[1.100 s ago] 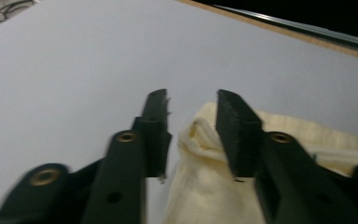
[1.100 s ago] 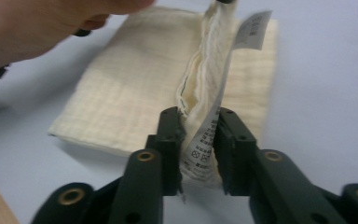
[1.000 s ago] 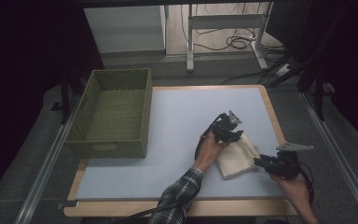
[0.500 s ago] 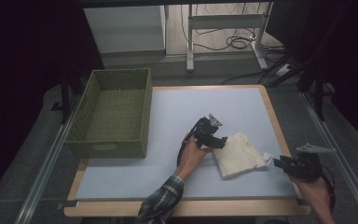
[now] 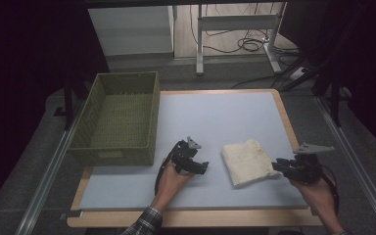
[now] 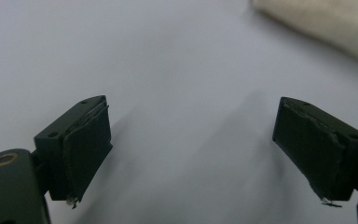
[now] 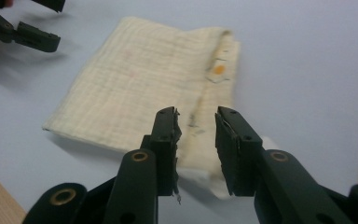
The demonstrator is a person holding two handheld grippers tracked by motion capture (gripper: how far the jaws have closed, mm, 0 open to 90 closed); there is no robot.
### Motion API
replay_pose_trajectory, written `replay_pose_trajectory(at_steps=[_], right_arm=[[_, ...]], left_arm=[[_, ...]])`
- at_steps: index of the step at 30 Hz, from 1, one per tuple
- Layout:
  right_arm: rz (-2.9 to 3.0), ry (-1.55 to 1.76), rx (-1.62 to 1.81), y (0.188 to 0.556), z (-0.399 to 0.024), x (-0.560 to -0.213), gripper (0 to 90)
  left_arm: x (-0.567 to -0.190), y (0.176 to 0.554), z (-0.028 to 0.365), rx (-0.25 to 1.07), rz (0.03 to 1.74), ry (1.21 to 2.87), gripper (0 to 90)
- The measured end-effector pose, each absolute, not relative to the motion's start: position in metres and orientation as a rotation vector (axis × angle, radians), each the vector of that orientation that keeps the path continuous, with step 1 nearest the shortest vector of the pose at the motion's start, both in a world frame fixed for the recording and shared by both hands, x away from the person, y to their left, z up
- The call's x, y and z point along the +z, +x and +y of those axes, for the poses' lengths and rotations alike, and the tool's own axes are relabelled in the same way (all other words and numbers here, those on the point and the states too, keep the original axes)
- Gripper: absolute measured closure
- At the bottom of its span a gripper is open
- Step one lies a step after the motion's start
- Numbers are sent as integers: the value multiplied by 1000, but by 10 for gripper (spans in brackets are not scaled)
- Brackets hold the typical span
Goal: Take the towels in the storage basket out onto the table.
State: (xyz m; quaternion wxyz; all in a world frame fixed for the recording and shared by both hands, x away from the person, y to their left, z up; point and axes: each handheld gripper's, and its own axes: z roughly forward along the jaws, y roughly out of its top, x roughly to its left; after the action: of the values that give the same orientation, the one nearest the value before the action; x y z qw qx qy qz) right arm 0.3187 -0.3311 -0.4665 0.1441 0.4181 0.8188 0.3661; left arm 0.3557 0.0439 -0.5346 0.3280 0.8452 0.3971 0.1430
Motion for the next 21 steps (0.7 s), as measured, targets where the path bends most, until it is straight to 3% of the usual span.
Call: replay_pose_trajectory(at_steps=[6,8,10,18,21], right_arm=[[2439,1203,964,332,-310,-490,685],[2464,1202,937,333,-306,-497,834],[2475,1181,917,331,-301,-497,886],[2379,1111,954,326,-308,-448,890],[2373,1138,921,330,-316,-446,889]], left_arm=[[-544,346,65,381,1052,2139,109],[-544,346,65,386,1052,2140,109],[-545,346,65,383,1053,2139,108],[-545,346,65,386,1052,2138,109],[-545,346,65,386,1052,2138,109]])
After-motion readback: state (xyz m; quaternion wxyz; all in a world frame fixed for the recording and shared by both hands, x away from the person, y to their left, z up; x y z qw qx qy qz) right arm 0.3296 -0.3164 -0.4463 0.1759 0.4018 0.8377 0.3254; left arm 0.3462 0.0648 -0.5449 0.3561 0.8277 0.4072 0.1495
